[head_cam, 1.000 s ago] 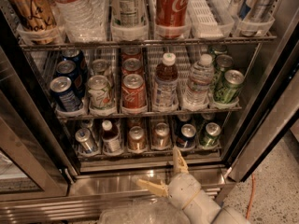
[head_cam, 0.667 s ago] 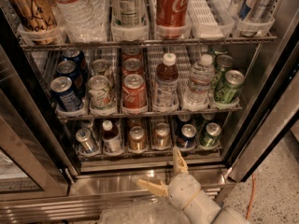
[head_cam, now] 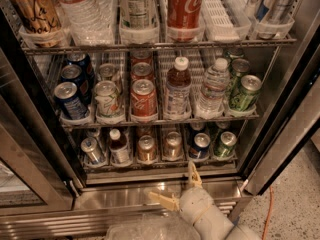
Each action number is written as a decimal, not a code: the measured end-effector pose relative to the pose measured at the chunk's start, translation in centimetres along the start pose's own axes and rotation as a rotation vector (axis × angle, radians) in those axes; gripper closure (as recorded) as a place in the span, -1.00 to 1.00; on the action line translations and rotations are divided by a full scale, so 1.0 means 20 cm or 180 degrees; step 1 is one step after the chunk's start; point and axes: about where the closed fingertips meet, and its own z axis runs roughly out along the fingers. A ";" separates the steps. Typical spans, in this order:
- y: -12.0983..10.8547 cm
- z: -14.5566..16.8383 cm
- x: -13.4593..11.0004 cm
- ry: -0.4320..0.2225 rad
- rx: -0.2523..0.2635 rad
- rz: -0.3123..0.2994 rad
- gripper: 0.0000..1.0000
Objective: Pick orange can from bottom shelf of fridge
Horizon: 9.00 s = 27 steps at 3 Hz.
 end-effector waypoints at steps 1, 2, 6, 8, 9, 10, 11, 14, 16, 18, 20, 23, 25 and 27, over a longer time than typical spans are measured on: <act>0.00 0.00 0.00 0.0000 0.0000 0.0000 -1.00; -0.05 0.04 0.02 0.0013 0.0130 -0.0001 -1.00; -0.21 0.31 0.10 0.0103 0.0751 0.0129 -1.00; -0.33 0.36 0.13 0.0220 0.1007 -0.0032 -1.00; -0.33 0.36 0.13 0.0230 0.1013 -0.0031 -1.00; -0.33 0.36 0.13 0.0230 0.1013 -0.0030 -0.65; -0.33 0.36 0.13 0.0230 0.1013 -0.0030 -0.66; -0.37 0.43 0.14 0.0253 0.1051 -0.0037 -0.74; -0.37 0.43 0.14 0.0253 0.1051 -0.0037 0.05; -0.41 0.47 0.13 0.0261 0.1084 -0.0065 -0.16; -0.43 0.45 0.12 0.0261 0.1084 -0.0065 -0.90; -0.49 0.54 0.09 0.0301 0.1139 -0.0068 -0.64; -0.48 0.54 0.10 0.0304 0.1135 -0.0067 0.20; -0.48 0.54 0.10 0.0304 0.1135 -0.0067 1.00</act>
Offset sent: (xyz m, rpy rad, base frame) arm 0.0328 -0.0053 -0.0133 -0.0210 0.0164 -0.1236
